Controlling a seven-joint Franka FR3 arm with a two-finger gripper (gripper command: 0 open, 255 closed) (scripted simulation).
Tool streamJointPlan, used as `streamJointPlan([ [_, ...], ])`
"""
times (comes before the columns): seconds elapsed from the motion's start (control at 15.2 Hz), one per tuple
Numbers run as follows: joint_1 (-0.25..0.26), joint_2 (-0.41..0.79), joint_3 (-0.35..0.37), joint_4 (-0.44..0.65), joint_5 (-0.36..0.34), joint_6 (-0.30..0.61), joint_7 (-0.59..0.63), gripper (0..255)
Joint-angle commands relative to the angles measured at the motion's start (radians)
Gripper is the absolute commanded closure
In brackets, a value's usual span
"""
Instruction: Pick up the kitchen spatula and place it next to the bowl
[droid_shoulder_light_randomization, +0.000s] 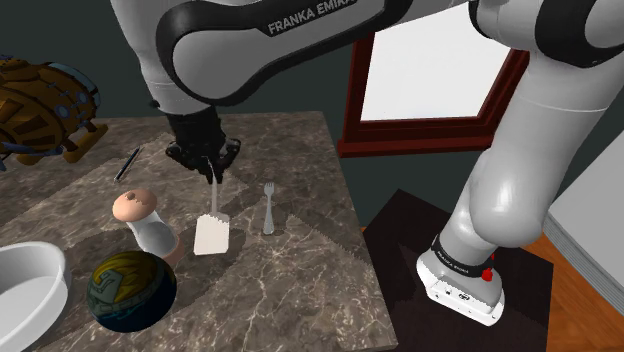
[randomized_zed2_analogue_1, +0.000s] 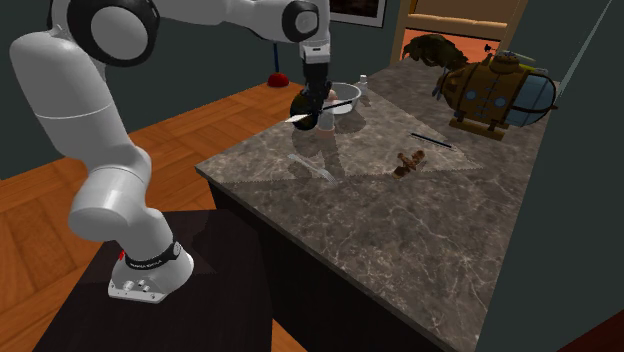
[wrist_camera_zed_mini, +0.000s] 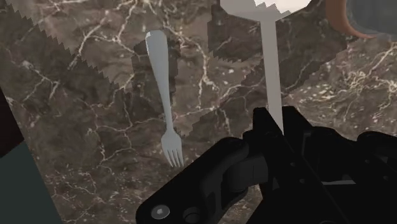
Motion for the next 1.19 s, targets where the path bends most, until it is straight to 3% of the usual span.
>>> streamJointPlan([
  [0.0, 0.029, 0.018, 0.022, 0.019, -0.012, -0.007, 0.054, 255],
  [0.59, 0.181, 0.153, 0.101, 0.169, -0.094, -0.069, 0.292, 255],
  [0.92, 0.305, 0.276, 0.126, 0.319, -0.167, -0.13, 0.428, 255],
  [1.12, 0.303, 0.279, 0.122, 0.282, -0.169, -0.092, 0.433, 255],
])
